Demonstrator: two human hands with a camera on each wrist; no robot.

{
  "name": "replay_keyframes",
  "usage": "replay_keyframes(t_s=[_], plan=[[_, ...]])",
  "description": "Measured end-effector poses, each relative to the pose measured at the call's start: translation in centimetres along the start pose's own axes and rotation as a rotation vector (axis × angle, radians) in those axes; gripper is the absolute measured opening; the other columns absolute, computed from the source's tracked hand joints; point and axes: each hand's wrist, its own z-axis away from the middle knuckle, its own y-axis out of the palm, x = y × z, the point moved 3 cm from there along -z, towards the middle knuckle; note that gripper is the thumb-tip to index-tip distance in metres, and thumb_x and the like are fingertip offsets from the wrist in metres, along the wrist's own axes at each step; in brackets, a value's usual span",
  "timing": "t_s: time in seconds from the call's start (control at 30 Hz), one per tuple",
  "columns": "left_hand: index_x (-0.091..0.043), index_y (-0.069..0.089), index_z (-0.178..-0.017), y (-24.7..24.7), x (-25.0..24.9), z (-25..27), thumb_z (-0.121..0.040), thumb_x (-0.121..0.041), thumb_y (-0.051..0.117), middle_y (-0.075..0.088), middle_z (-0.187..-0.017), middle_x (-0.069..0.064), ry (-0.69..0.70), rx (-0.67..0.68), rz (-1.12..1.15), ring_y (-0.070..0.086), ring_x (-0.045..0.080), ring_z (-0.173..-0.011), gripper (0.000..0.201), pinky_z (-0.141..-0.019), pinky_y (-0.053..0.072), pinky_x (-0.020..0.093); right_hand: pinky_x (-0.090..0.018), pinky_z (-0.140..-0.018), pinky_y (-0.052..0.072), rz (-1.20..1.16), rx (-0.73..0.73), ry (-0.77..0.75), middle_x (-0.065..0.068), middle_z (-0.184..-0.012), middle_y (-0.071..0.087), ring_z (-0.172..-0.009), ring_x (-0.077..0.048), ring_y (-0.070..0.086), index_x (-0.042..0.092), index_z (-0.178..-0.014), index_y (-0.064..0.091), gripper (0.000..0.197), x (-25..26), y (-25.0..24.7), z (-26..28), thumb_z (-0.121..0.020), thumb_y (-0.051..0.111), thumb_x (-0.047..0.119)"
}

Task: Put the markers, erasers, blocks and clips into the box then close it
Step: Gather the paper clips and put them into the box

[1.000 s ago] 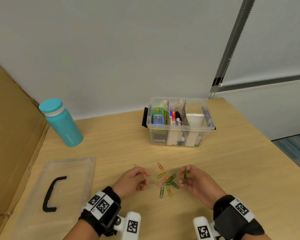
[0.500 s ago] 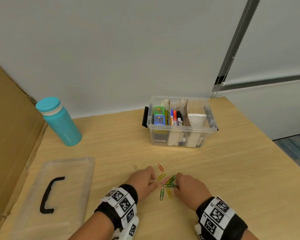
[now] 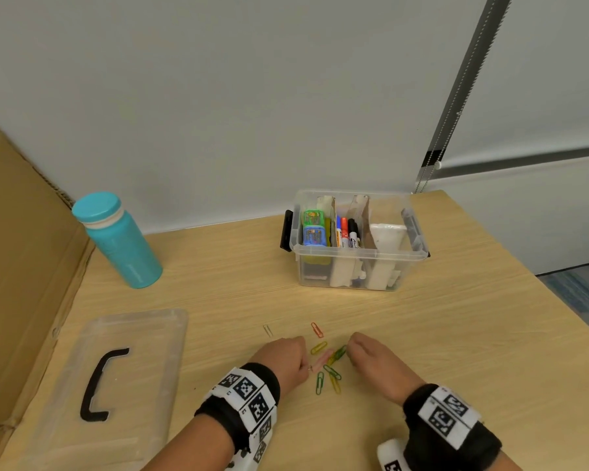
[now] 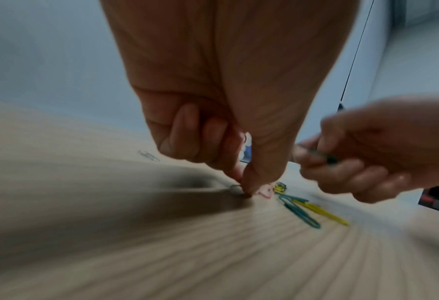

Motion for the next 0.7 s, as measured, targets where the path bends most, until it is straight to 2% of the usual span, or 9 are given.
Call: replay_keyframes(t_s=[0.1, 0.17, 0.23, 0.3, 0.33, 0.43, 0.5, 0.6, 0.7], plan=[[-0.009, 0.049, -0.102, 0.3, -0.1, 0.3, -0.096, -0.026, 0.042, 0.062, -0.087, 0.006, 0.042, -0.002, 0.077, 0.058, 0.02, -0.076, 0.019, -0.068, 0.043, 0.024, -0.025, -0.043, 0.02, -0.826, 0.148, -0.015, -0.004, -0.061, 0.038, -0.047, -0.012, 0.028, 0.009, -0.078, 0.044, 0.02, 0.1, -0.4, 0.8, -0.084, 0.039, 0.027], [-0.013, 0.046, -0.092, 0.0, 0.5, 0.3, -0.097, -0.03, 0.043, 0.05, -0.072, -0.004, 0.061, -0.006, 0.353, 0.045, 0.009, -0.061, 0.018, -0.06, 0.037, 0.019, -0.026, -0.042, 0.019, -1.02, 0.19, -0.028, -0.006, -0.062, 0.04, -0.047, -0.013, 0.026, 0.01, -0.079, 0.047, 0.032, 0.3, -0.3, 1.3, -0.096, 0.033, 0.032], [-0.015, 0.046, -0.084, -1.0, 1.6, 0.4, -0.099, -0.023, 0.039, 0.043, -0.066, -0.006, -0.001, -0.011, 0.775, 0.038, 0.007, -0.054, 0.018, -0.052, 0.034, 0.019, -0.023, -0.04, 0.023, -1.002, 0.171, -0.032, -0.005, -0.063, 0.043, -0.047, -0.013, 0.027, 0.01, -0.081, 0.05, 0.035, 0.6, -0.4, 1.2, -0.101, 0.032, 0.032], [-0.015, 0.04, -0.073, -1.9, 2.1, 0.6, -0.098, -0.014, 0.033, 0.036, -0.058, -0.005, -0.06, 0.0, 1.256, 0.031, 0.007, -0.044, 0.026, -0.041, 0.026, 0.018, -0.021, -0.04, 0.024, -0.817, 0.12, -0.051, -0.002, -0.064, 0.043, -0.048, -0.01, 0.029, 0.009, -0.086, 0.05, 0.027, 0.8, -0.7, 0.7, -0.102, 0.035, 0.024], [-0.016, 0.038, -0.07, -2.4, 2.1, 0.9, -0.096, -0.012, 0.031, 0.034, -0.057, -0.004, -0.065, -0.002, 1.438, 0.029, 0.007, -0.043, 0.027, -0.038, 0.024, 0.018, -0.02, -0.042, 0.027, -0.606, 0.078, -0.081, 0.001, -0.065, 0.044, -0.049, -0.008, 0.032, 0.01, -0.09, 0.051, 0.023, 0.8, -0.9, 0.4, -0.102, 0.035, 0.021], [-0.015, 0.039, -0.071, -3.3, 1.4, 1.9, -0.089, -0.012, 0.035, 0.035, -0.059, -0.001, 0.011, 0.0, 1.768, 0.028, 0.009, -0.045, 0.019, -0.039, 0.024, 0.019, -0.025, -0.062, 0.043, 0.301, -0.043, -0.216, 0.007, -0.078, 0.057, -0.063, -0.005, 0.049, 0.022, -0.105, 0.052, 0.014, 0.7, -1.5, -0.6, -0.1, 0.039, 0.022], [-0.014, 0.041, -0.073, -3.2, 1.3, 2.1, -0.084, -0.014, 0.038, 0.042, -0.063, 0.001, 0.044, -0.02, 1.934, 0.03, 0.008, -0.045, 0.012, -0.039, 0.026, 0.019, -0.033, -0.072, 0.048, 0.664, -0.002, -0.23, 0.001, -0.092, 0.063, -0.079, -0.016, 0.058, 0.026, -0.113, 0.047, 0.018, 1.0, -1.2, -0.9, -0.097, 0.041, 0.028], [-0.013, 0.043, -0.074, -2.5, 1.8, 1.6, -0.09, -0.01, 0.039, 0.053, -0.071, 0.004, -0.026, -0.14, 2.085, 0.031, 0.006, -0.041, 0.017, -0.036, 0.025, 0.017, -0.038, -0.075, 0.05, 0.874, 0.041, -0.262, -0.007, -0.104, 0.064, -0.09, -0.028, 0.061, 0.021, -0.113, 0.045, 0.02, 1.6, -0.3, -1.3, -0.097, 0.039, 0.03], [-0.012, 0.044, -0.073, -1.8, 2.4, 1.0, -0.094, -0.006, 0.038, 0.052, -0.073, 0.003, -0.101, -0.282, 2.073, 0.03, 0.004, -0.038, 0.022, -0.031, 0.025, 0.015, -0.033, -0.067, 0.041, 0.984, 0.06, -0.256, -0.012, -0.107, 0.063, -0.093, -0.032, 0.061, 0.011, -0.117, 0.045, 0.026, 2.2, 0.2, -1.9, -0.096, 0.04, 0.027]])
